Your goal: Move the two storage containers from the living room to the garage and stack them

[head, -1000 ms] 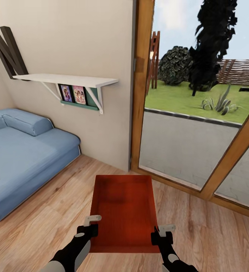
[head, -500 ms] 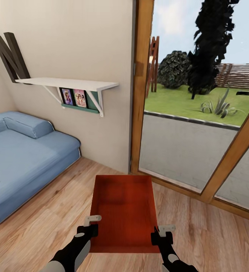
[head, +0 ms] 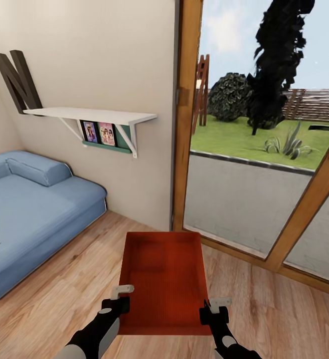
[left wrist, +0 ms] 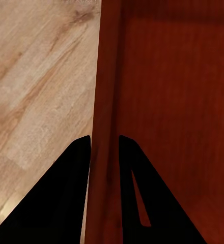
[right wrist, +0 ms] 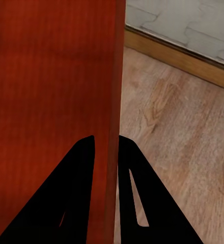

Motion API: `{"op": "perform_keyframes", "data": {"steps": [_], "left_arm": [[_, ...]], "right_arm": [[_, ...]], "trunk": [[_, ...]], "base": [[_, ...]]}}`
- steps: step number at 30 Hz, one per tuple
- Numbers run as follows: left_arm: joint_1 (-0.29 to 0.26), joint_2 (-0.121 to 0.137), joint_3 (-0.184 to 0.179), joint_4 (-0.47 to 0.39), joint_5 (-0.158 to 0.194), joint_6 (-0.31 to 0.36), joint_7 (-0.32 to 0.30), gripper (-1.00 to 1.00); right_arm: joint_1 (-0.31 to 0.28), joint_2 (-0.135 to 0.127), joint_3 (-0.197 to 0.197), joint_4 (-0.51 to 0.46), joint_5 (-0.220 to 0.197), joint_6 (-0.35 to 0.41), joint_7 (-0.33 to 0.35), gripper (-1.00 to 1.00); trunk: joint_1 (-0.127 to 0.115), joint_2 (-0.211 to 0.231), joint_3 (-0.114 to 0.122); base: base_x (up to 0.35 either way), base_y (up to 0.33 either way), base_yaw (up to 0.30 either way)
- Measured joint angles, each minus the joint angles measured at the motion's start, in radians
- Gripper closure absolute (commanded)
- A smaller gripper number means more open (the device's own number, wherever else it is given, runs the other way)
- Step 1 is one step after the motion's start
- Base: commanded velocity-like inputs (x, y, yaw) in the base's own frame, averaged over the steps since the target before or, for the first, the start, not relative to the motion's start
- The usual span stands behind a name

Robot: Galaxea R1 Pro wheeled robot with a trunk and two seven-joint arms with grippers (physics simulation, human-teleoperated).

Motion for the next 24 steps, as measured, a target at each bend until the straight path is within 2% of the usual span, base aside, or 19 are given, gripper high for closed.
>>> {"op": "perform_keyframes", "data": {"steps": [24], "left_arm": [[0.000,0.000,0.000,-0.003,0.001,0.000,0.000,1.00]], "right_arm": [[0.000,0.000,0.002,-0.002,-0.002,-0.001,0.000,1.00]], "trunk": [[0.000,0.000,0.039]], "base": [[0.000,0.000,0.000]]}}
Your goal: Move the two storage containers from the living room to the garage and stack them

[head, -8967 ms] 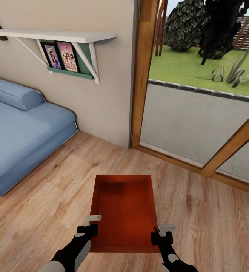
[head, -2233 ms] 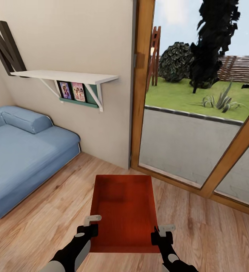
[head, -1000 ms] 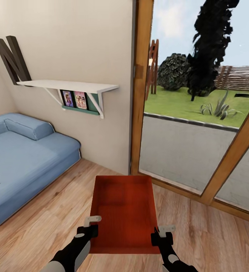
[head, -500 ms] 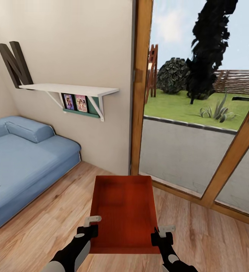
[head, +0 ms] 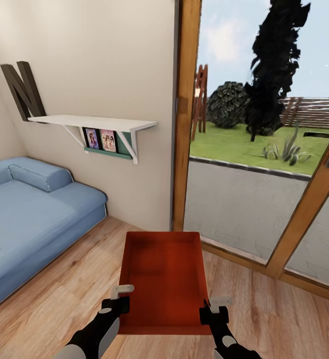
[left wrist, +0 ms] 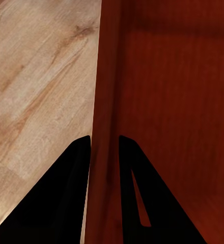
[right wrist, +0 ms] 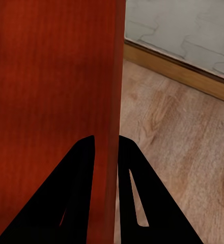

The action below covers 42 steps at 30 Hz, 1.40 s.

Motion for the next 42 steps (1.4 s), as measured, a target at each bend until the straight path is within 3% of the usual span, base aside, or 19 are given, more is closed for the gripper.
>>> {"op": "perform_keyframes", "data": {"steps": [42], "left_arm": [[0.000,0.000,-0.004,-0.004,0.002,0.000,0.003,1.00]], "right_arm": [[0.000,-0.001,-0.002,-0.005,0.002,0.001,0.000,1.00]], "trunk": [[0.000,0.000,0.068]], "base": [[0.000,0.000,0.000]]}}
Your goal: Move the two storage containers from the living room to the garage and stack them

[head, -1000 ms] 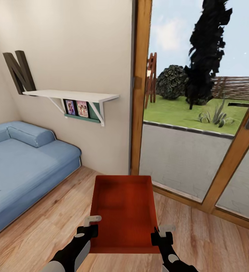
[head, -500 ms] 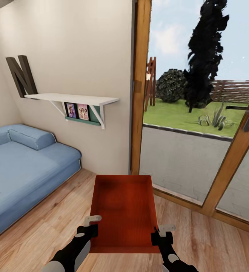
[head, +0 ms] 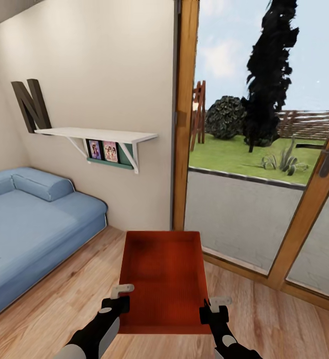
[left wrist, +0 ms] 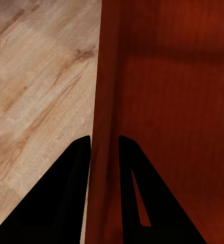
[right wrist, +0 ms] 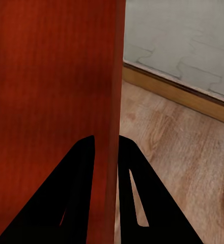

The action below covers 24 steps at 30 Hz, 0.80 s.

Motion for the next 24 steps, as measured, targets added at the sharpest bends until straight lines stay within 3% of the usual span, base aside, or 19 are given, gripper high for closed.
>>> {"op": "perform_keyframes", "data": {"steps": [24], "left_arm": [[0.000,0.001,0.000,0.000,0.001,0.000,-0.001,1.00]], "right_arm": [[0.000,0.000,-0.001,0.000,0.002,0.000,0.000,1.00]], "trunk": [[0.000,0.000,0.039]], "base": [[0.000,0.000,0.000]]}}
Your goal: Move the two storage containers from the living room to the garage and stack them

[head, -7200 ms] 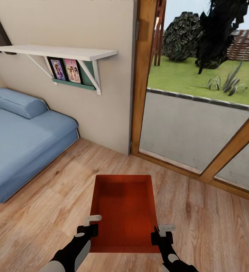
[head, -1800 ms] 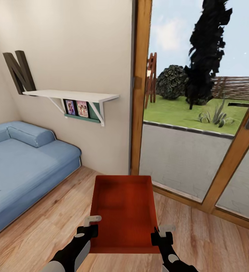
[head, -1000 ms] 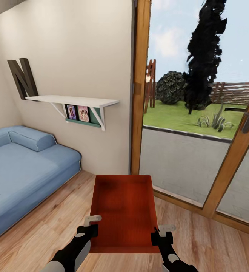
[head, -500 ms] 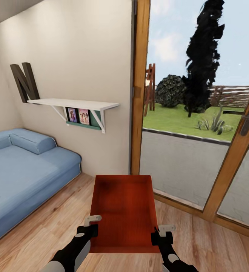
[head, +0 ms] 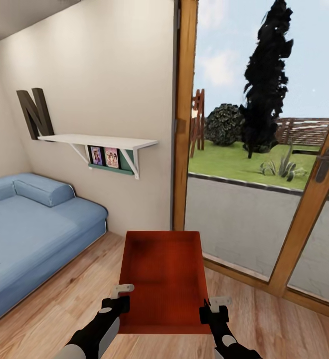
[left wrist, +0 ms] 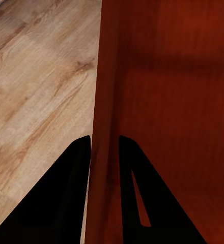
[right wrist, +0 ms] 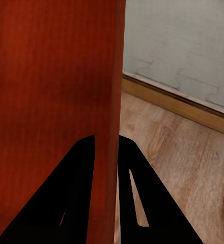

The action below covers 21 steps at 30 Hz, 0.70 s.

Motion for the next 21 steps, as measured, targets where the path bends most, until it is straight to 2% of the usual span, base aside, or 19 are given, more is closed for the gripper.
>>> {"op": "perform_keyframes", "data": {"steps": [21], "left_arm": [[0.000,0.000,-0.001,-0.001,0.002,0.000,0.001,1.00]], "right_arm": [[0.000,0.000,-0.001,0.000,0.001,0.000,0.000,1.00]], "trunk": [[0.000,0.000,0.034]], "base": [[0.000,0.000,0.000]]}}
